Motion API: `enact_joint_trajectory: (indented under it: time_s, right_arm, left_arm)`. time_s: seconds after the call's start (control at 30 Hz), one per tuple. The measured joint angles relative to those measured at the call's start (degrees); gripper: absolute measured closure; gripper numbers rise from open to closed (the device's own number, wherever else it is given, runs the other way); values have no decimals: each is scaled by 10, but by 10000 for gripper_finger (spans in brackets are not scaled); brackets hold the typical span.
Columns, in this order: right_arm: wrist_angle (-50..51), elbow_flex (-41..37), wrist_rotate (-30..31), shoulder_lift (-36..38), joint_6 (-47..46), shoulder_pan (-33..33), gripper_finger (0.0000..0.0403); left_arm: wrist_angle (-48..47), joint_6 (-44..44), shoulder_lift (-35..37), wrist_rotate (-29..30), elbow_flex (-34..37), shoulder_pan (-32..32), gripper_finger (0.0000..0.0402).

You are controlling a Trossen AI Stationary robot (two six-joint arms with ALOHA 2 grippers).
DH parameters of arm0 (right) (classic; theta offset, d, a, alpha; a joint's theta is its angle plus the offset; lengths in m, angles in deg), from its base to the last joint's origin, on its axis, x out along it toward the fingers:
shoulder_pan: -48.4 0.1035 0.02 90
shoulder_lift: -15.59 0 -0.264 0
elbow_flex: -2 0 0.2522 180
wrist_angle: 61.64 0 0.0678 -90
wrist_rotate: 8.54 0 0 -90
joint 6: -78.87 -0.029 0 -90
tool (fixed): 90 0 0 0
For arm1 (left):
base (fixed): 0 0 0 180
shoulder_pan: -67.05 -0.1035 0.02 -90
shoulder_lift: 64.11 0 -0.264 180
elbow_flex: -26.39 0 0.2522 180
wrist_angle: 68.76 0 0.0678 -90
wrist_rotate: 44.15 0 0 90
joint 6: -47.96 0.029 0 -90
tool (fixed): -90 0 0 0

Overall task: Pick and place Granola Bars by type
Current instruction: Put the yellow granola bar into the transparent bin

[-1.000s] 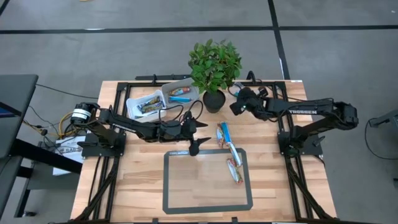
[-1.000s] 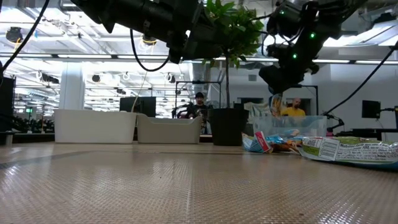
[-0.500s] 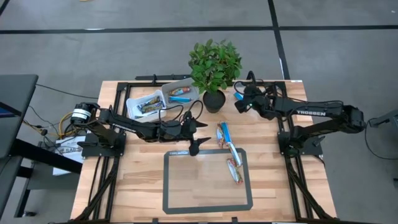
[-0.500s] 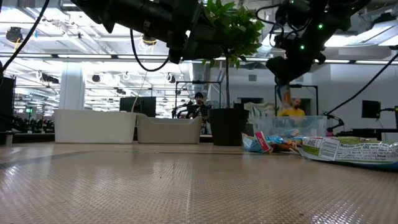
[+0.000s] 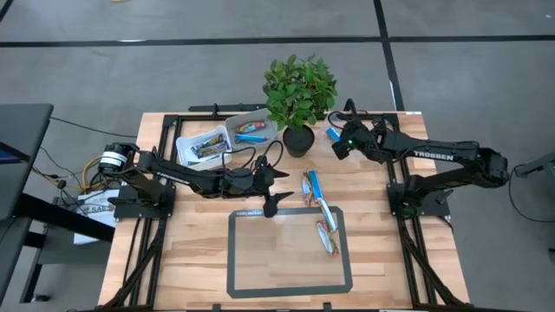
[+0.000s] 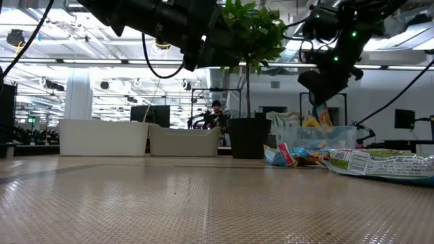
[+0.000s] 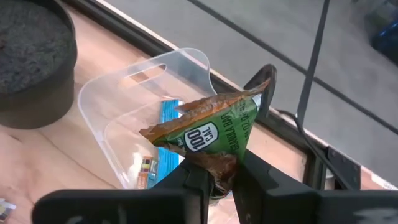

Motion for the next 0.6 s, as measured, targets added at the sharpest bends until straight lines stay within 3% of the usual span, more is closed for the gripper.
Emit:
enact_joint_trajectory:
  time_s: [0.47,0.6]
  right_arm:
    - [8,0,-3,0,-13,-5,243]
    - [-2,0,-43,0,-14,-2,218]
  left_arm:
    - [-2,-1,0,0,0,0,120]
    - [-2,-1,0,0,0,0,120]
